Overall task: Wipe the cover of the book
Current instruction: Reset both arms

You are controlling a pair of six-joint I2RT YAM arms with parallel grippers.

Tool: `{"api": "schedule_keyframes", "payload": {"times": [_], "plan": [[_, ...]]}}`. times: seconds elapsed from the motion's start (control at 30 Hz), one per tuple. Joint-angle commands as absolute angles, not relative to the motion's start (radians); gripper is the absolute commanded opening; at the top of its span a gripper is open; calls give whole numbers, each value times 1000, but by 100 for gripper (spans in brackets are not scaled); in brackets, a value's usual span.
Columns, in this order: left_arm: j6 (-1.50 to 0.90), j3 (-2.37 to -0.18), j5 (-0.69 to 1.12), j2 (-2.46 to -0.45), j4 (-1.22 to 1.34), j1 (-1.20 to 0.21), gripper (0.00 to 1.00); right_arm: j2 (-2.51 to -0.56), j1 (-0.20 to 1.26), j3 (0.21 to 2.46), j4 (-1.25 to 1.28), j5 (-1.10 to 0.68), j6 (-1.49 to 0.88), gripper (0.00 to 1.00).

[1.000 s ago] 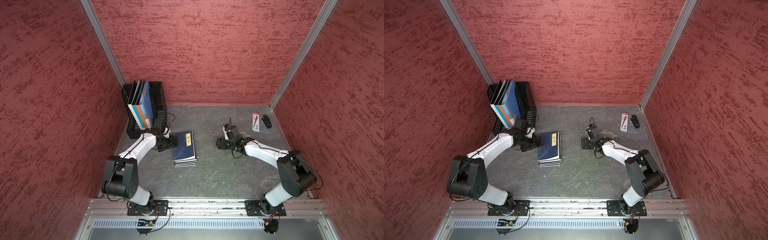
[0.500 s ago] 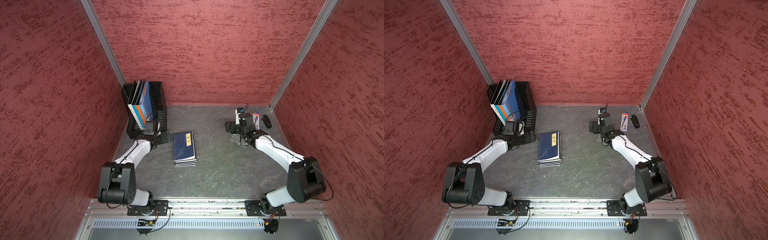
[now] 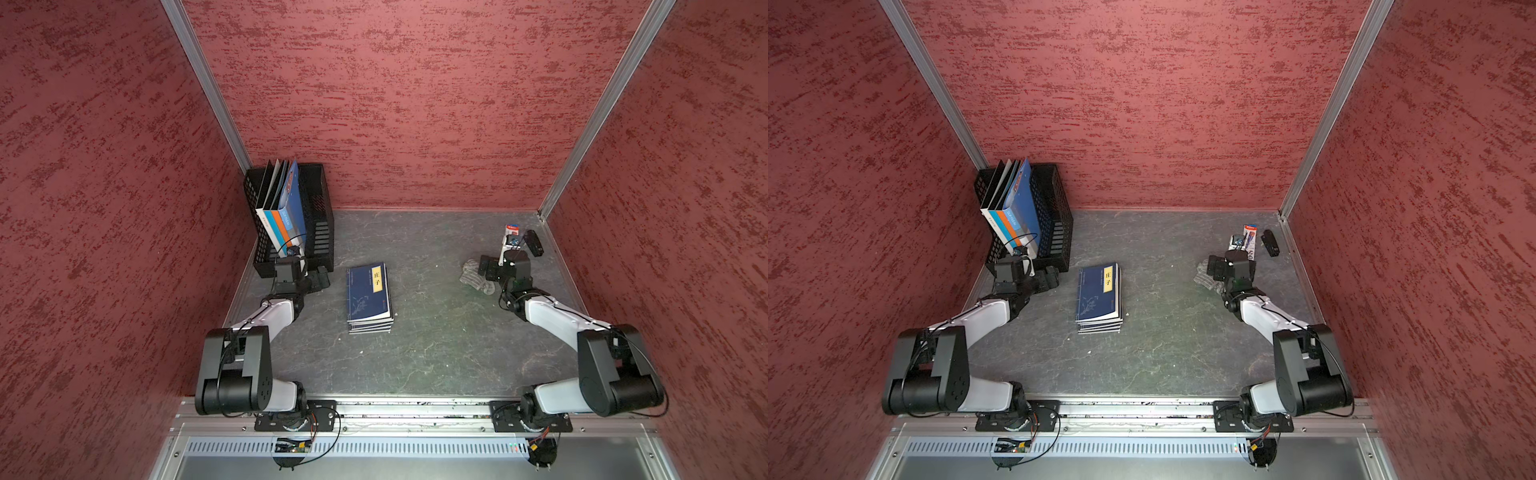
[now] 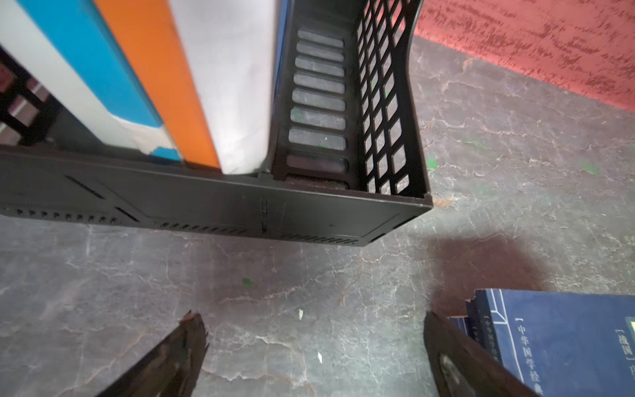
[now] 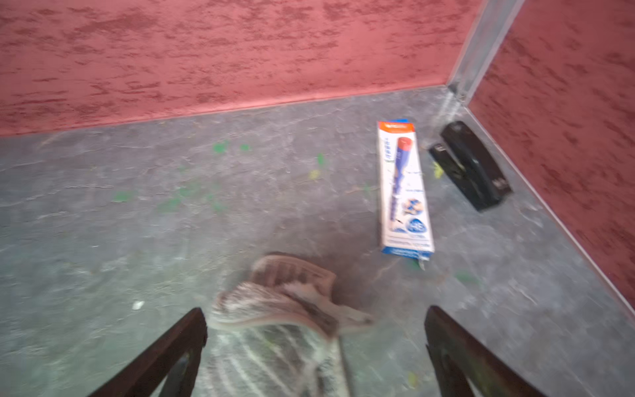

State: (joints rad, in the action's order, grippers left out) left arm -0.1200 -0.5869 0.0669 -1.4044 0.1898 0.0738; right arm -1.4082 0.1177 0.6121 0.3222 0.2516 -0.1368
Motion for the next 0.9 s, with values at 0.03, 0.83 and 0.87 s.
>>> {"api": "schedule_keyframes", "payload": {"times": [0.03,0.83,0.87], "plan": [[-81,-544,20,-1397,409,79,100,-1364,67,496,617,305,-108,98],[-3,-377,39,-1531,892,40,100,-1507,-8,180,1358,260,-67,98],[-3,-377,40,-1529,889,40,100,-1536,-8,176,1397,241,-55,98]]}}
